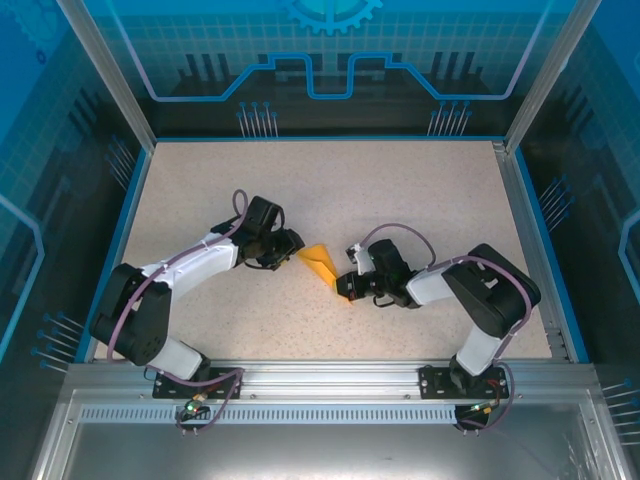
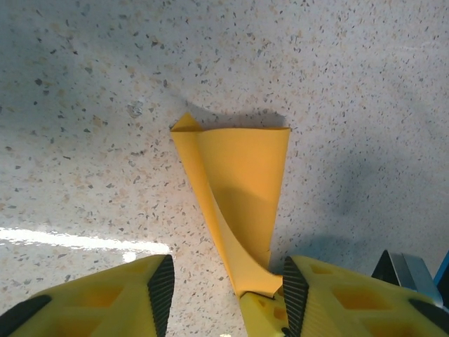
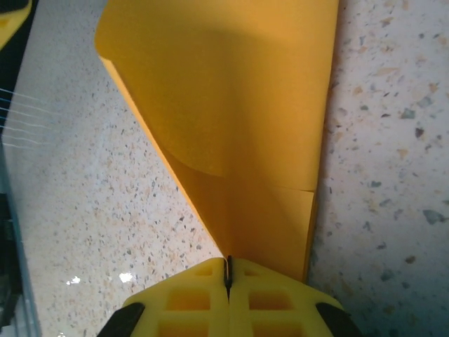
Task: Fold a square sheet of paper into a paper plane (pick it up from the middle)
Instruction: Fold the wing for the fifth time at the center of the table.
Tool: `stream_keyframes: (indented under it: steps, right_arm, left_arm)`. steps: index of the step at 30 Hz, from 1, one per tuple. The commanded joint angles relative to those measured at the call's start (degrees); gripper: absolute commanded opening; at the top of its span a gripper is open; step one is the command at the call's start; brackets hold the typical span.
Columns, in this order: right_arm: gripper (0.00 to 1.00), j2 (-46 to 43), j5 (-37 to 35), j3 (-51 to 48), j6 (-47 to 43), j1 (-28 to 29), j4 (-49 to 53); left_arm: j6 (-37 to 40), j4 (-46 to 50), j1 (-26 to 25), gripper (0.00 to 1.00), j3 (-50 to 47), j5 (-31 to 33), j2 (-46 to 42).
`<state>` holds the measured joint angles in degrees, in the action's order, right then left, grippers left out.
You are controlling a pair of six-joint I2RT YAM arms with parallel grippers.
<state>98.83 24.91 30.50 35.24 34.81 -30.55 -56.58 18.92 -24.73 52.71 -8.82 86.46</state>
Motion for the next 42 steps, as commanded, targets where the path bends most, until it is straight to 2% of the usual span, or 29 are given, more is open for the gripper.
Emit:
stream_keyframes:
  steps: [1,7,13,19,27,42]
  right_arm:
    - [0.0,2.3,7.0,1.4,4.8,-2.1,-2.1]
    - [0.0,4.1,11.7,3.2,8.1,-4.2,-1.0]
    - [0.0,6.7,12.8,4.5,12.1,-5.0,0.0]
    - [0.0,7.0,11.0,5.8,14.3,-5.3,5.1]
    - [0.0,8.8,10.8,5.9,16.4,-5.4,6.9]
    - [0.0,9.6,10.1,6.5,18.2,-5.8,10.5]
  left_arm:
    - [0.8,-2.5,0.6,0.46,-1.6,-2.3,0.6]
    - [1.1,-5.3,0.5,0.43,-2.8,-4.0,1.0]
    - [1.2,-12.2,0.5,0.38,-5.3,-7.7,1.4]
    - [0.8,-19.1,0.3,0.37,-7.9,-10.9,2.3]
    - [1.2,-25.2,-1.2,0.35,-9.6,-13.1,3.4]
    - [-0.8,-35.4,-6.7,0.34,-9.5,-13.9,9.4]
